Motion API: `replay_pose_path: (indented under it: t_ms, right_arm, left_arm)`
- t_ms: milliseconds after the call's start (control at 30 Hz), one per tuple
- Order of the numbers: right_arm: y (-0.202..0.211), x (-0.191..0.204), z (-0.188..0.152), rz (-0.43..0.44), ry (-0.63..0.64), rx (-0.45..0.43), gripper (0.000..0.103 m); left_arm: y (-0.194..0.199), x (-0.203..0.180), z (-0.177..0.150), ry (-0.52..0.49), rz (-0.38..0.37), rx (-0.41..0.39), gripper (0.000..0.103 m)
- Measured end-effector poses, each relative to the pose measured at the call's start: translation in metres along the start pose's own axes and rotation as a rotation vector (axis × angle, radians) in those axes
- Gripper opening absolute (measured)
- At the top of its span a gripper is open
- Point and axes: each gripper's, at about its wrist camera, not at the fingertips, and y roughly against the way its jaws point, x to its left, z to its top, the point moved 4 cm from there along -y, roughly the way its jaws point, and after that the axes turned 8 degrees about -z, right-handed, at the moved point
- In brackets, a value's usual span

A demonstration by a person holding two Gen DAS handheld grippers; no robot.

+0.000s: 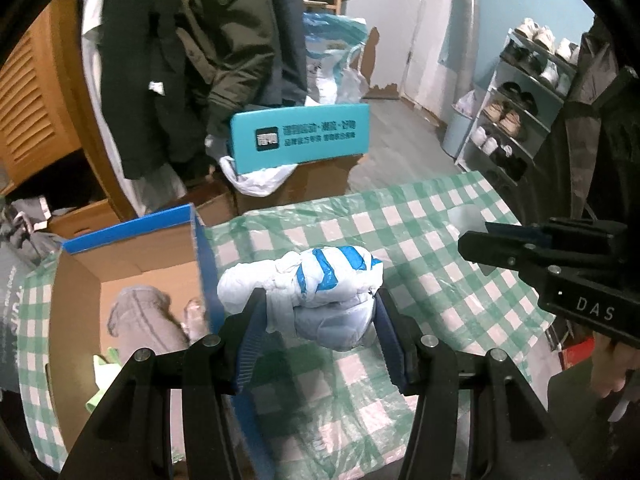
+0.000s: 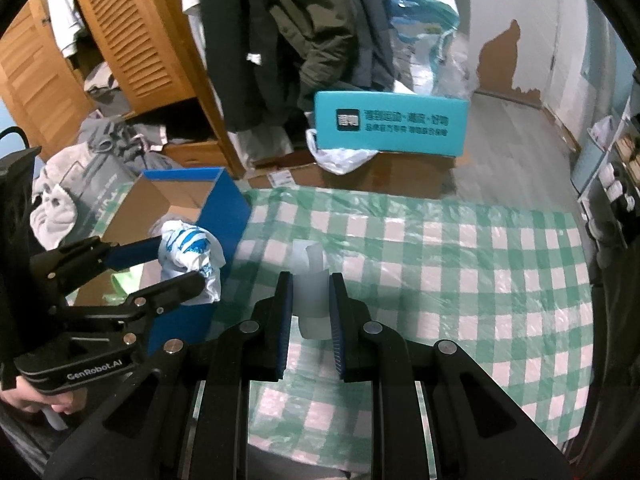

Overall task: Organize soft objects
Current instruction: 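Carry the sock bundle with the left tool while the right tool carries the plastic piece to the shoebox, then open the left tool over the shoebox while the right tool releases the plastic piece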

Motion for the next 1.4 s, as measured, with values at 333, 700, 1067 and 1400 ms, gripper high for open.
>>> replay_pose_path:
  t_ms: [333,700,1067,1400]
  right_arm:
    - [0.0,0.038,0.014,0.035,0.046,-0.005,0.016]
    - [-0.007,0.083,0.024,0.078,0.105,-0.009,0.016]
    - [-0.028,0.134,0.031,0.138,0.167,0.029,0.016]
    - [-0.059,0.175,0.025,0.186,0.213,0.108,0.016]
  left_arm:
    - [0.026,0.021,-0.005,0.028,0.019,-0.04,0.054]
    - [0.049,0.065,-0.017,0.08,0.082,-0.058,0.054]
    - [0.06,0.124,-0.038,0.2,0.138,-0.056,0.054]
    - [0.06,0.158,-0.058,0.278,0.175,-0.028,0.054]
